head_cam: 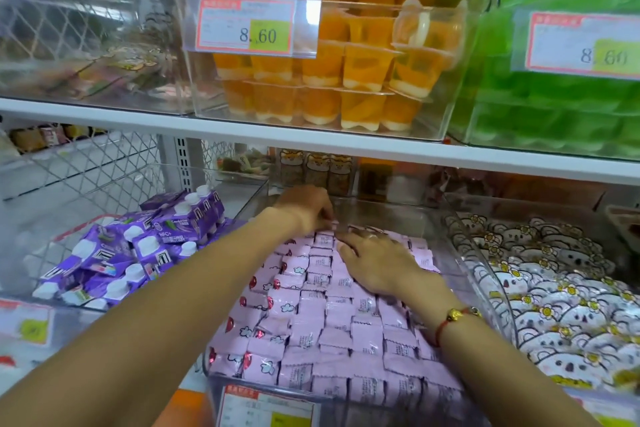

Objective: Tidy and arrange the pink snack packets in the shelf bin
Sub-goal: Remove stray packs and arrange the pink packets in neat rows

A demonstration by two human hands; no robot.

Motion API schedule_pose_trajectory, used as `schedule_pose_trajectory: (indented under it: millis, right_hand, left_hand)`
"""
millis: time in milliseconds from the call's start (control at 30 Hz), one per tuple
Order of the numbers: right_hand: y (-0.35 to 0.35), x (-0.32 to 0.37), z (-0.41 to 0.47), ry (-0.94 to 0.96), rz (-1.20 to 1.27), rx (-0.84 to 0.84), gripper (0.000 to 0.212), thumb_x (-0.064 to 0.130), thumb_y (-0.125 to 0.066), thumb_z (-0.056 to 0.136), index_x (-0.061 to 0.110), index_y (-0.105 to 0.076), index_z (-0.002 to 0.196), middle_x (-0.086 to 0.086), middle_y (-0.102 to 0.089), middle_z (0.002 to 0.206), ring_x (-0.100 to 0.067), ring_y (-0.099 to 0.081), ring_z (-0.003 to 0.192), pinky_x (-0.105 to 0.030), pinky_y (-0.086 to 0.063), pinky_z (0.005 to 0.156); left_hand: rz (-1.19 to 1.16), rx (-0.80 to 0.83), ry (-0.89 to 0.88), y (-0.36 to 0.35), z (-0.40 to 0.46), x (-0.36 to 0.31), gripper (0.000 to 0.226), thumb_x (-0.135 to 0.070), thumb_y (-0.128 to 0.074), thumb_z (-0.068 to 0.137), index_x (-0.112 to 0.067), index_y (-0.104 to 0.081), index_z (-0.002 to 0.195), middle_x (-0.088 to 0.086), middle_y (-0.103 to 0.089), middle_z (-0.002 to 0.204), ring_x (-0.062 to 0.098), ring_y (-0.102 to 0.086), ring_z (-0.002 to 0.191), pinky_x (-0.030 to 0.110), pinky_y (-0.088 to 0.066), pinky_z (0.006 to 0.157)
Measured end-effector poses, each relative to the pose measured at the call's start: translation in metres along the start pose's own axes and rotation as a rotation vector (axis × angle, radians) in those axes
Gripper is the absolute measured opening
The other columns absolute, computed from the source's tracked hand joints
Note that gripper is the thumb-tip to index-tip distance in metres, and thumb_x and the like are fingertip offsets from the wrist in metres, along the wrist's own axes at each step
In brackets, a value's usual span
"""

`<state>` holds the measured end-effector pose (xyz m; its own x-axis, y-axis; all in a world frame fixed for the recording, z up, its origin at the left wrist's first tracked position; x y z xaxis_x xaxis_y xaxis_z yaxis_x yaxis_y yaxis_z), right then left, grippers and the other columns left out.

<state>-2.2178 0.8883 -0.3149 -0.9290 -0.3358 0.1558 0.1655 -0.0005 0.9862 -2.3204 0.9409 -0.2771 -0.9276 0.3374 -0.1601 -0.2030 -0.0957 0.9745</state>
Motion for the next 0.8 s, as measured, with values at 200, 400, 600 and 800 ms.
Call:
schedule_pose_trajectory:
  millis: [200,400,600,800]
  right_hand:
    - [0.003,0.003,-0.004,-0.01,0.007,0.004,0.046,0.041,-0.021,0.101,0.03,-0.033,0.144,-0.006,-0.037,0.15,-0.029,-0.032,0.136,-0.042,-0.024,0.113]
    - [0.003,0.004,-0.005,-0.011,0.004,0.006,0.046,0.04,-0.02,0.102,0.031,-0.029,0.146,-0.005,-0.033,0.152,-0.029,-0.031,0.137,-0.042,-0.022,0.114]
    - [0.001,0.003,-0.005,-0.011,0.012,0.01,0.047,0.04,-0.02,0.102,0.032,-0.026,0.147,-0.005,-0.032,0.153,-0.029,-0.03,0.138,-0.044,-0.023,0.114]
    - [-0.001,-0.001,0.0,-0.011,0.026,0.019,0.048,0.044,-0.02,0.101,0.036,-0.023,0.148,-0.001,-0.026,0.156,-0.029,-0.024,0.141,-0.045,-0.018,0.115]
  left_hand:
    - [-0.077,-0.082,0.082,0.003,-0.001,0.013,0.013,-0.026,-0.061,0.091,-0.025,-0.072,0.099,-0.006,-0.069,0.11,0.015,-0.06,0.092,0.025,-0.042,0.074]
    - [-0.067,0.054,0.019,-0.005,-0.004,0.01,0.031,-0.048,-0.056,0.091,-0.032,-0.066,0.116,-0.009,-0.065,0.111,0.012,-0.053,0.086,0.014,-0.031,0.055]
    - [-0.065,0.011,0.014,-0.005,-0.003,0.01,0.023,-0.041,-0.058,0.091,-0.031,-0.065,0.11,-0.006,-0.064,0.112,0.014,-0.056,0.09,0.02,-0.035,0.064]
    - [-0.087,0.045,0.029,-0.01,-0.005,0.011,0.025,-0.048,-0.052,0.092,-0.028,-0.062,0.105,-0.002,-0.064,0.104,0.017,-0.055,0.088,0.024,-0.037,0.063]
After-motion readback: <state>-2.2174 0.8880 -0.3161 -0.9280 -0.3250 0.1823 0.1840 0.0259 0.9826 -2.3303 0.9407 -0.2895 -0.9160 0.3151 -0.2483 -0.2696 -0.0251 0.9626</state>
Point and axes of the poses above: each hand's wrist, its own z-axis towards the middle knuckle, its own y-axis out of the back of the hand, x = y × z, the point moved 8 cm from there along z, towards the middle knuckle
